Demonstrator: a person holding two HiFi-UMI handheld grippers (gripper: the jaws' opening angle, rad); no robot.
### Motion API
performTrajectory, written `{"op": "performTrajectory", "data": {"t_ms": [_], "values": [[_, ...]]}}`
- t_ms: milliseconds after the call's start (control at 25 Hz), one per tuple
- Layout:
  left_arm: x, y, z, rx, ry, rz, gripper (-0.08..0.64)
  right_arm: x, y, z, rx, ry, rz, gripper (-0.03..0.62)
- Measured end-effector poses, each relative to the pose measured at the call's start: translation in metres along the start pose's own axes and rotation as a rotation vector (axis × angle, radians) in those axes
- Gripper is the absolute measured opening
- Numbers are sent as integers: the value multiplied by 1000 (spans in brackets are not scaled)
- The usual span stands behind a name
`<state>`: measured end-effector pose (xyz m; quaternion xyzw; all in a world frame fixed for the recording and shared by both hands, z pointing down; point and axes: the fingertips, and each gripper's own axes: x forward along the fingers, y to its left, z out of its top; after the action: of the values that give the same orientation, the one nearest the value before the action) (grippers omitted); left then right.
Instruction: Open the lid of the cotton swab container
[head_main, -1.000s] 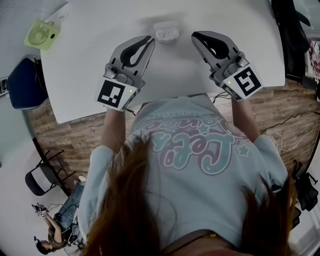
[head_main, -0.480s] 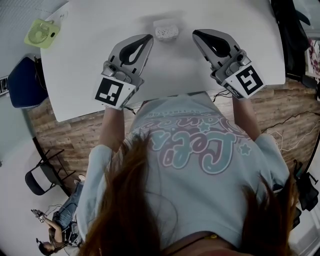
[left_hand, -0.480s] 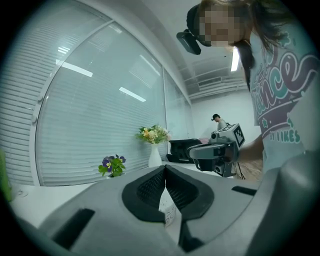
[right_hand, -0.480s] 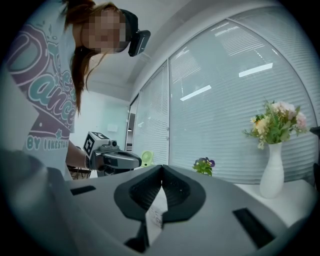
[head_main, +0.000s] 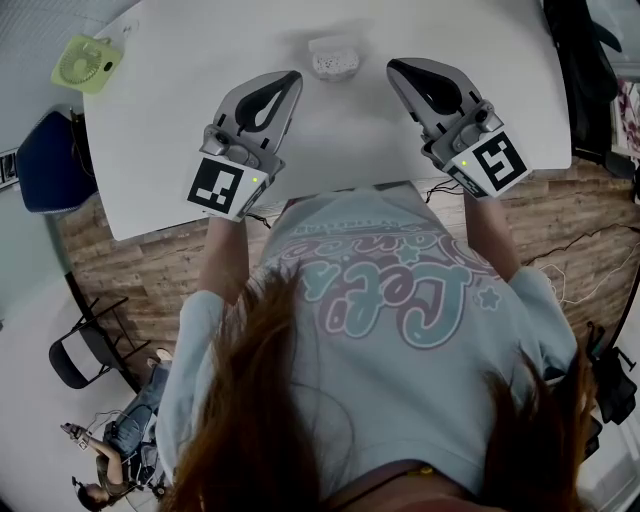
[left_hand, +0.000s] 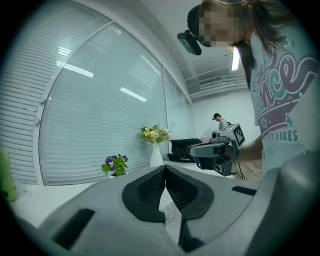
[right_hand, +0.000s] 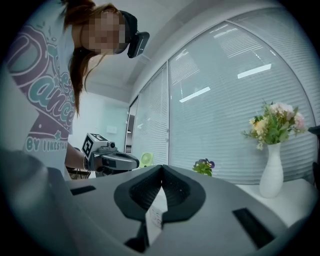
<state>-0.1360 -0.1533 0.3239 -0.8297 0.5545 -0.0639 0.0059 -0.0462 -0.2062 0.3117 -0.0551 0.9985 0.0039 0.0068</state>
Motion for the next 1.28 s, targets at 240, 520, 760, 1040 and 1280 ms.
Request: {"op": "performTrajectory", "data": {"t_ms": [240, 520, 760, 1040, 1280], "values": [[0, -1, -1, -6, -7, 8, 8, -4, -3, -2, -12, 11, -12, 4], [2, -3, 1, -4, -5, 7, 8, -4, -1, 4, -13, -7, -7, 4], [2, -2, 0, 4, -1, 4, 8, -5, -3, -2, -16, 8, -5, 3], [3, -3, -2, -15, 4, 8, 8, -5, -2, -3, -15, 7, -4, 4], [4, -1, -3, -20, 8, 6, 8, -2, -2, 0, -14, -6, -7, 4]]}}
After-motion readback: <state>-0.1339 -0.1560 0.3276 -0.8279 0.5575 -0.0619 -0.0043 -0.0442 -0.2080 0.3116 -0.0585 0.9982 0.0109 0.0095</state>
